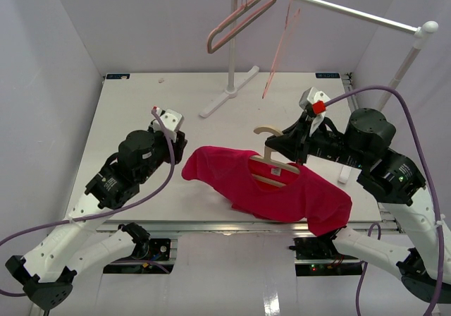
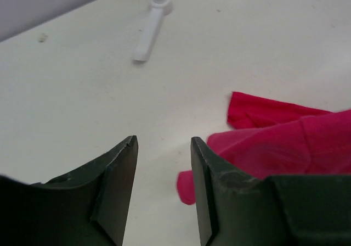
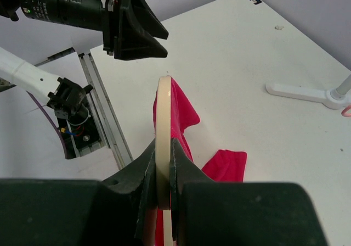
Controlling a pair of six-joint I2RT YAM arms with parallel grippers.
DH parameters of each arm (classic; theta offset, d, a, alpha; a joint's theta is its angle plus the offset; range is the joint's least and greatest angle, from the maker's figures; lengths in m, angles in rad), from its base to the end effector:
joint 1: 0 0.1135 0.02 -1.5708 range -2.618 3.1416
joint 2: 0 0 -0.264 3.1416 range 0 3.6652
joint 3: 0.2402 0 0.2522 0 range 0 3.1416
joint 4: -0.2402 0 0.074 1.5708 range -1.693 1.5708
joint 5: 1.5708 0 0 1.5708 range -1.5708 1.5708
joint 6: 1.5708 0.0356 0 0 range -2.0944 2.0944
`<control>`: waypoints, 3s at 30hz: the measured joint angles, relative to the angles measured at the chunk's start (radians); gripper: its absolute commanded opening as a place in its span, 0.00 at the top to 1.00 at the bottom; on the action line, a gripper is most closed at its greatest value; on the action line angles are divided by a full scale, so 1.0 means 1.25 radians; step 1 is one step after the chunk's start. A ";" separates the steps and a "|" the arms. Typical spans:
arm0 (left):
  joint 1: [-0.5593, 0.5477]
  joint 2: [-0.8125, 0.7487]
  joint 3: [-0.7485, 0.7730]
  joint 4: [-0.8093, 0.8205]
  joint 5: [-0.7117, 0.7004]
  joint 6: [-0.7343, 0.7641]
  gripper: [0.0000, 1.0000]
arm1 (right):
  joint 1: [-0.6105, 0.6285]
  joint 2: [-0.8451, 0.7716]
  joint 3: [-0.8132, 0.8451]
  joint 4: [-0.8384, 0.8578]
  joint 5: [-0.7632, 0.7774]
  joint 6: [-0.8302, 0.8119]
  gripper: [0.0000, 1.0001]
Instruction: Place the t-shirt on the hanger
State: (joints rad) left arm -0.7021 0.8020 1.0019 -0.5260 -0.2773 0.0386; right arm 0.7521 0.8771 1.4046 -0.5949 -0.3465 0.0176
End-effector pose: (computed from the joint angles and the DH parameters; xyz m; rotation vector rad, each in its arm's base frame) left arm 0.1339 -0.1005 0.3760 0.5048 1.8198 -0.1912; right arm 0.0939 0.1044 0.4844 -0.8621 1.4734 0.8645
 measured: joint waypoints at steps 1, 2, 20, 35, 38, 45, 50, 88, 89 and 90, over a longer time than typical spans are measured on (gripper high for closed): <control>0.000 0.004 -0.004 -0.002 0.032 0.004 0.42 | 0.000 0.002 0.002 -0.005 0.000 0.000 0.92; 0.000 0.006 -0.008 -0.004 0.063 0.008 0.42 | 0.000 0.004 0.006 -0.010 0.000 0.000 0.92; 0.000 -0.036 -0.048 -0.045 0.326 0.036 0.43 | 0.000 -0.013 0.157 -0.076 -0.034 -0.003 0.92; 0.000 0.002 -0.060 -0.006 0.293 0.042 1.00 | 0.000 -0.027 0.153 -0.088 -0.039 -0.003 0.92; 0.000 0.012 -0.060 0.009 0.280 0.035 1.00 | 0.000 -0.035 0.129 -0.082 -0.039 -0.003 0.92; 0.000 -0.005 -0.062 0.040 0.217 0.016 1.00 | 0.000 -0.060 0.072 -0.083 -0.025 -0.003 0.92; 0.000 -0.026 -0.062 0.045 0.128 0.007 1.00 | 0.000 -0.077 0.068 -0.082 -0.003 -0.003 0.92; 0.000 -0.057 0.146 -0.045 0.193 -0.006 0.46 | -0.001 0.212 0.018 0.198 -0.165 -0.054 0.92; 0.000 -0.057 0.146 -0.042 0.248 0.003 0.46 | -0.001 0.206 -0.007 0.229 -0.181 -0.049 0.92; 0.000 -0.052 0.146 -0.039 0.299 0.011 0.45 | -0.001 0.199 -0.034 0.257 -0.201 -0.042 0.92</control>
State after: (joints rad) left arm -0.7023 0.7372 1.1839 -0.5749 0.0962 0.0519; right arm 0.7504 1.1260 1.3624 -0.2731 -0.5978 -0.0355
